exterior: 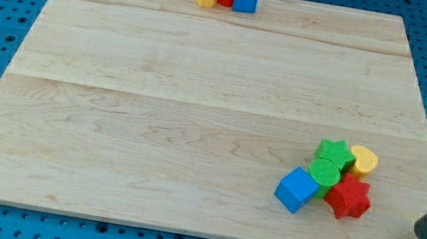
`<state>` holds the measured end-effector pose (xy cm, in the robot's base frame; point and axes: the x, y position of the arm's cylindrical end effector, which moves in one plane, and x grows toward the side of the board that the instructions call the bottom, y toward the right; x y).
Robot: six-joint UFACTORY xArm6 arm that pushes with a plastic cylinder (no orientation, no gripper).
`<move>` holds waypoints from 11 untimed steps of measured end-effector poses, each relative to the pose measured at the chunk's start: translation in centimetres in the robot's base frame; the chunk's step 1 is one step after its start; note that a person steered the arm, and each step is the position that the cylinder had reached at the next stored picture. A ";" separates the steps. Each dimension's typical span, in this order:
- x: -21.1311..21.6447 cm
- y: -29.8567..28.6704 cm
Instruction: Separate the yellow heart along with green star from red star
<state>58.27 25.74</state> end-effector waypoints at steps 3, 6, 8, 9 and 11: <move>-2.5 -0.9; -8.5 -9.4; -8.1 -18.7; -10.0 -23.7; -19.4 -20.2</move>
